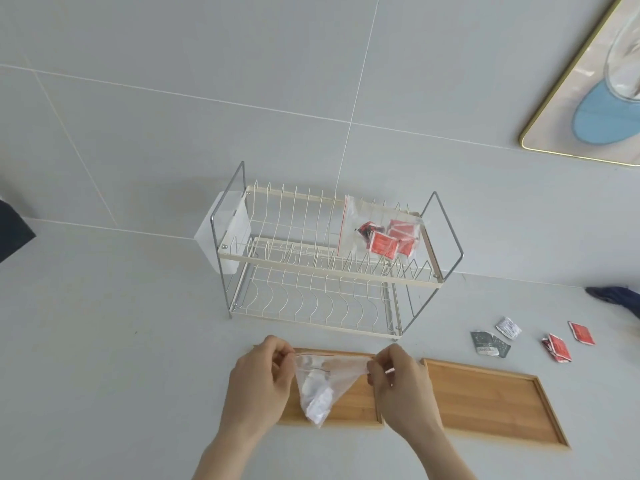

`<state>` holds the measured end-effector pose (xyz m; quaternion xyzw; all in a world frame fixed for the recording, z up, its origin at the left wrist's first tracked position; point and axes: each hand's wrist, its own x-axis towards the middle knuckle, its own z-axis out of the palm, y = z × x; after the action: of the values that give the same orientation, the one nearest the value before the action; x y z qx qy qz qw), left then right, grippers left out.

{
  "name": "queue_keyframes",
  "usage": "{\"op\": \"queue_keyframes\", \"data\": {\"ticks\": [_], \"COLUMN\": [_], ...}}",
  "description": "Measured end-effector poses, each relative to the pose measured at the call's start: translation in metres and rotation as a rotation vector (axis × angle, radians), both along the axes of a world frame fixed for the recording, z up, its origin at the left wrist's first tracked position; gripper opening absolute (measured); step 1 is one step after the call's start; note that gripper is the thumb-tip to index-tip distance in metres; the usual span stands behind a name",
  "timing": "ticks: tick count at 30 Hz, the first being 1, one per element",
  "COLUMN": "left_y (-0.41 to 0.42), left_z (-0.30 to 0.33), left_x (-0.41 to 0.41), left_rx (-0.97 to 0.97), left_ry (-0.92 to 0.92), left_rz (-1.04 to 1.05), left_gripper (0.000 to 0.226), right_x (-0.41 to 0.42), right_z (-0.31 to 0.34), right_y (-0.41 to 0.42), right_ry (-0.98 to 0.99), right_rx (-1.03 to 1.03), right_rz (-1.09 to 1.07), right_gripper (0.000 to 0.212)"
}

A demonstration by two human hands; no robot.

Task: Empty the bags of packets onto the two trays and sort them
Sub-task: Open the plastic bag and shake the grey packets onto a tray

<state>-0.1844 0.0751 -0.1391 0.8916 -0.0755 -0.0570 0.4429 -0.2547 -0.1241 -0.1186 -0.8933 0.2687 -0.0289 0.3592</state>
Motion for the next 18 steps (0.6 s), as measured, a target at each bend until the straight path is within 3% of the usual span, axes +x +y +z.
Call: {"op": "queue_keyframes", "data": {"ticks": [3,5,11,13,15,18], "left_y": [-0.004,0.001,0.000,-0.013,-0.024,-0.035], "left_z": [-0.005,-0.012,-0.008,-0.002,0.001,0.009], "left_x": [-0.006,-0.004,0.007,0.010,0.013,0.014], "left_rx": [-0.141,-0.193,0.060,0.086,0.059,-0.027], "left_ry": [0.032,0.060,-0.023,-0.058,-0.086,-0.076], "left_rz": [0.027,0.018,-0.408,-0.539,-0.591,-0.495], "left_gripper": [0.018,0.035,0.106,0.119,0.105,0.050], "right_x": [0.007,0.010,0.024,0.031,0.035,0.035], "right_z": [0.008,0.021,0.072,0.084,0.093,0.092], "right_y": [0.004,0.001,-0.024,-0.031,-0.037,-0.044], "right_ry": [-0.065,-0.089,-0.132,-0.153,-0.182,-0.291], "right_rx": [0.229,0.433,0.581,0.652,0.785,1.036], "right_rz": [-0.045,-0.059,0.123,0.189,0.262,0.286], "right_gripper": [0.016,0.016,0.017,0.019,0.017,0.021]}}
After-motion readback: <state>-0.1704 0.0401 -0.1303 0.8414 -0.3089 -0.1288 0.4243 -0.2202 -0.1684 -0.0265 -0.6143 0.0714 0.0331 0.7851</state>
